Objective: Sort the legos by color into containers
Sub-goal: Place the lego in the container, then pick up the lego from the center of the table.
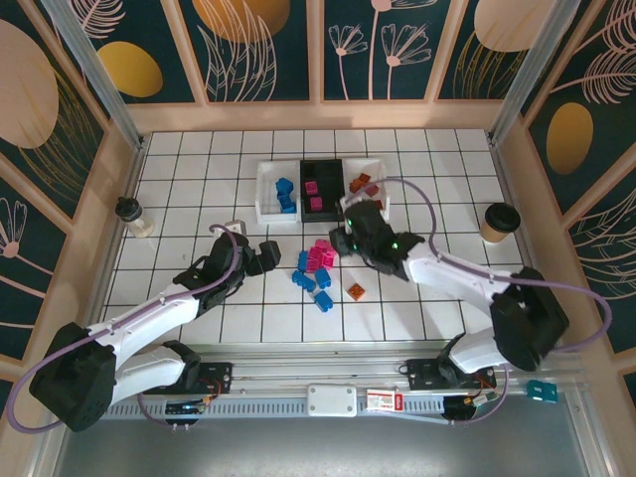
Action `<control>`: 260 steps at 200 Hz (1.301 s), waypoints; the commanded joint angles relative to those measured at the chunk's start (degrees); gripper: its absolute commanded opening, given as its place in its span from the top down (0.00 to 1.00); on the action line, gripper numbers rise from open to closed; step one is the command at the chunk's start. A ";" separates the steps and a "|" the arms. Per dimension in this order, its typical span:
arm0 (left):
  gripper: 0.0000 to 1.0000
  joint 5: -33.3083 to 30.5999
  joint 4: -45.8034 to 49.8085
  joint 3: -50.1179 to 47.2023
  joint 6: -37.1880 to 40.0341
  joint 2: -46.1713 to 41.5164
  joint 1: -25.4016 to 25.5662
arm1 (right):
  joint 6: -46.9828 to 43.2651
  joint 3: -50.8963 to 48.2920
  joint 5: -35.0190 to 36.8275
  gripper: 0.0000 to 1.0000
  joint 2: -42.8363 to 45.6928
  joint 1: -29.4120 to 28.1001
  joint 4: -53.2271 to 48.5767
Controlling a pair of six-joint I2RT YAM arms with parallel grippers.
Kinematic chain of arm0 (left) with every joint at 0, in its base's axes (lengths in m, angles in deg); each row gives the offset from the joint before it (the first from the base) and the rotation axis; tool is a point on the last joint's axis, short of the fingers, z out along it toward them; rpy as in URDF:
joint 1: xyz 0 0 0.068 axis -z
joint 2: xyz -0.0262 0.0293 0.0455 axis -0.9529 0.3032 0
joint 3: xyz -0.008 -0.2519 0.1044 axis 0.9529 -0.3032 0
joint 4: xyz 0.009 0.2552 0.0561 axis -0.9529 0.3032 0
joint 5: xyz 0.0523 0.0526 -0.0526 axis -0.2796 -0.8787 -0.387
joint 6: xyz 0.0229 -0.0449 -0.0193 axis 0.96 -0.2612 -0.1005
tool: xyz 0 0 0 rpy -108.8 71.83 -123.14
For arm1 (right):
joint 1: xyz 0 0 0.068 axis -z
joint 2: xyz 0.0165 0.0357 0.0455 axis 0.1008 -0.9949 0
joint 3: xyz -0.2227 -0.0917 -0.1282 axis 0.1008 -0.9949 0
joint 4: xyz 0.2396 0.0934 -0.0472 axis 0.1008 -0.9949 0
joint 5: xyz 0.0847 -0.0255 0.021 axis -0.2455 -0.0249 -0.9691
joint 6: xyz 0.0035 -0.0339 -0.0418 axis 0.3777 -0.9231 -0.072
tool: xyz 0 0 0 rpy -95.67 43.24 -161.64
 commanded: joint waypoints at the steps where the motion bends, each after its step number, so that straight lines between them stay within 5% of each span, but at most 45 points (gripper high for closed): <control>1: 0.01 0.43 -0.81 0.06 0.47 -0.16 -0.21 | -1.77 7.95 -1.26 0.87 -8.22 2.78 8.27; 54: 0.01 0.36 -0.02 0.06 1.18 -1.14 -0.19 | -1.27 24.51 -0.77 0.84 -26.56 6.70 7.32; 86: 0.01 2.07 -0.88 0.18 2.64 -0.78 -0.15 | -0.59 30.76 -0.55 0.54 -31.72 7.73 4.60; 128: 0.05 7.68 -2.93 1.20 5.02 2.87 0.64 | 1.32 23.02 -0.86 0.45 -24.39 7.57 8.85; 174: 0.24 6.55 -3.83 6.75 7.87 12.41 5.81 | 4.41 8.50 -2.34 0.44 -14.81 7.38 13.55; 260: 0.40 7.21 -5.60 14.26 10.76 27.97 9.09 | 6.83 -5.84 -1.16 0.44 -3.05 7.34 16.51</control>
